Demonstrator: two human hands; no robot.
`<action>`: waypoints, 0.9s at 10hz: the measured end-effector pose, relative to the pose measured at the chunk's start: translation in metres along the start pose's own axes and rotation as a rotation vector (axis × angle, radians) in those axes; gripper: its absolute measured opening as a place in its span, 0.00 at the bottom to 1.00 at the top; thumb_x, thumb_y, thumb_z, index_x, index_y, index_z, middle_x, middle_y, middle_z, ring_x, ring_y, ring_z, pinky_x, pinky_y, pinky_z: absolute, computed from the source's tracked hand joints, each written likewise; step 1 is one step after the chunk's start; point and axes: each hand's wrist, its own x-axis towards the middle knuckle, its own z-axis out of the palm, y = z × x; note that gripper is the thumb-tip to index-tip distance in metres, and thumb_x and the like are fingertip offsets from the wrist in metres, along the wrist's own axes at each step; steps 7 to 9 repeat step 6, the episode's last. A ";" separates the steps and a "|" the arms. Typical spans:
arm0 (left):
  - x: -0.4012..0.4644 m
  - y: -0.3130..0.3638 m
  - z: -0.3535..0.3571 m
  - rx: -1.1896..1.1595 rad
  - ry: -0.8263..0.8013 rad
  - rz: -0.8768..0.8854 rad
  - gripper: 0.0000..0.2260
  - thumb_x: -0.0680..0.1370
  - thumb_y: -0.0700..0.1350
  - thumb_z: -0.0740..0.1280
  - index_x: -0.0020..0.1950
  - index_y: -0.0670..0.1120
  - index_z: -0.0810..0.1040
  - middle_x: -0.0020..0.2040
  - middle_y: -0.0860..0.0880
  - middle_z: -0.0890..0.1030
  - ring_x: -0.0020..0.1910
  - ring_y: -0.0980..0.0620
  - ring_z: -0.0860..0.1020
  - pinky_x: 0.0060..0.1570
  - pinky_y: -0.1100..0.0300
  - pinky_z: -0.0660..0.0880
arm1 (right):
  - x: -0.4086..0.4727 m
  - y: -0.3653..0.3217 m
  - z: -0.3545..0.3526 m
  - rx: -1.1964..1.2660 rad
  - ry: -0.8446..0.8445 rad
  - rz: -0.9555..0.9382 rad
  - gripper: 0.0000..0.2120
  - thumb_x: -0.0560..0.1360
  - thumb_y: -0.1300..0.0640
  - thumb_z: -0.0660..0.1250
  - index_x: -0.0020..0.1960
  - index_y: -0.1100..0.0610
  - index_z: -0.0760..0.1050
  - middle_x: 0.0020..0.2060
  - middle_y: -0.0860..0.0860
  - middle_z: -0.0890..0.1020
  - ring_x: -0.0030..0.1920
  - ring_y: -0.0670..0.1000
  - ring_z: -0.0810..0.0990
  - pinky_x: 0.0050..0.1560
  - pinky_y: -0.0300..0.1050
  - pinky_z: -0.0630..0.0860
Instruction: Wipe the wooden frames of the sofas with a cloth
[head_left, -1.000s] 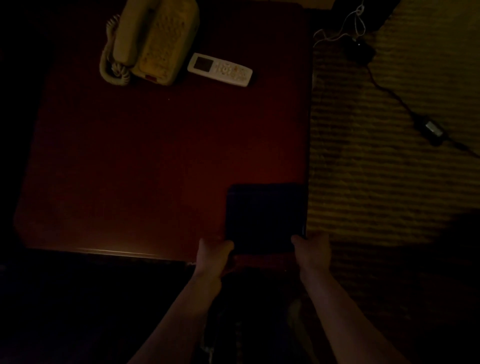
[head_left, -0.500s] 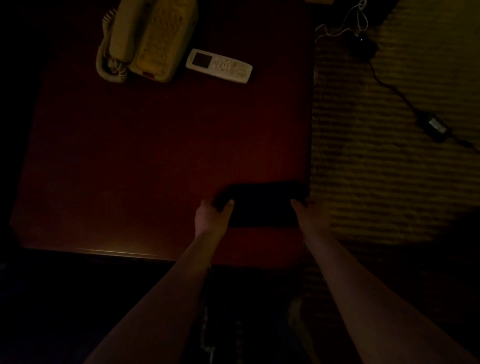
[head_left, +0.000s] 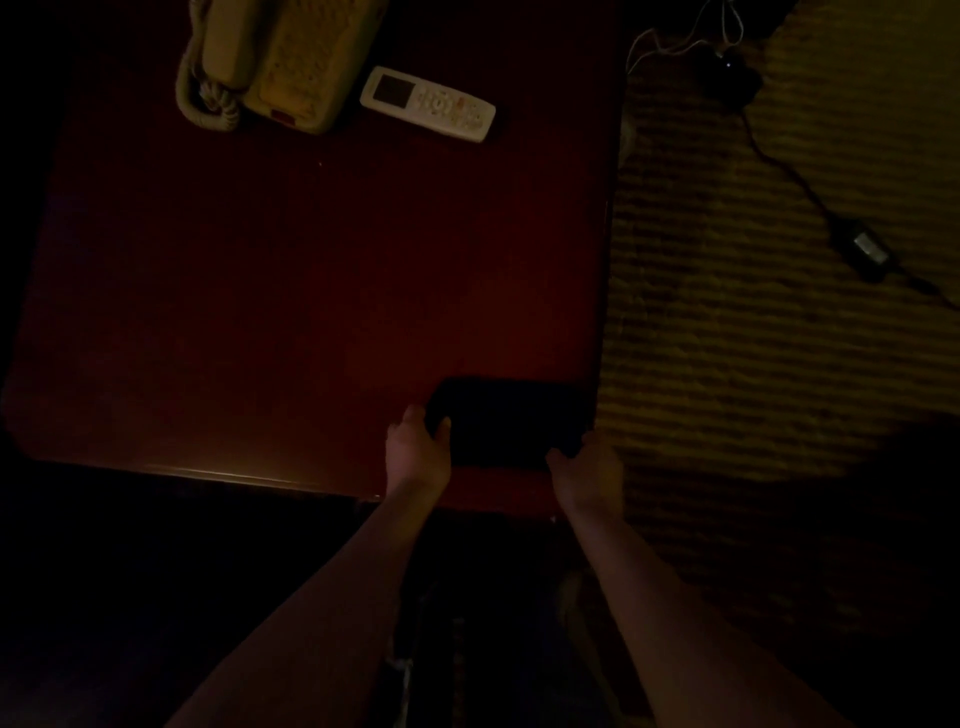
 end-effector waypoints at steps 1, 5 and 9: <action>-0.012 -0.008 0.002 0.003 0.021 -0.033 0.20 0.81 0.49 0.61 0.68 0.39 0.67 0.60 0.38 0.74 0.53 0.41 0.77 0.47 0.54 0.75 | -0.009 0.012 0.002 0.019 -0.032 0.013 0.24 0.78 0.52 0.64 0.70 0.61 0.65 0.62 0.57 0.74 0.58 0.55 0.75 0.46 0.40 0.72; -0.042 0.017 -0.040 -0.058 0.016 -0.108 0.10 0.80 0.43 0.60 0.42 0.42 0.74 0.40 0.45 0.75 0.32 0.53 0.71 0.28 0.62 0.68 | -0.029 -0.009 -0.040 -0.045 -0.081 -0.149 0.18 0.80 0.53 0.60 0.66 0.61 0.70 0.62 0.57 0.75 0.58 0.55 0.75 0.52 0.42 0.72; -0.071 0.032 -0.068 -0.063 0.018 -0.035 0.12 0.80 0.42 0.60 0.37 0.46 0.69 0.34 0.51 0.69 0.29 0.55 0.67 0.27 0.65 0.63 | -0.057 -0.035 -0.058 -0.012 -0.128 -0.207 0.15 0.80 0.54 0.60 0.61 0.61 0.73 0.56 0.57 0.78 0.50 0.54 0.77 0.41 0.40 0.70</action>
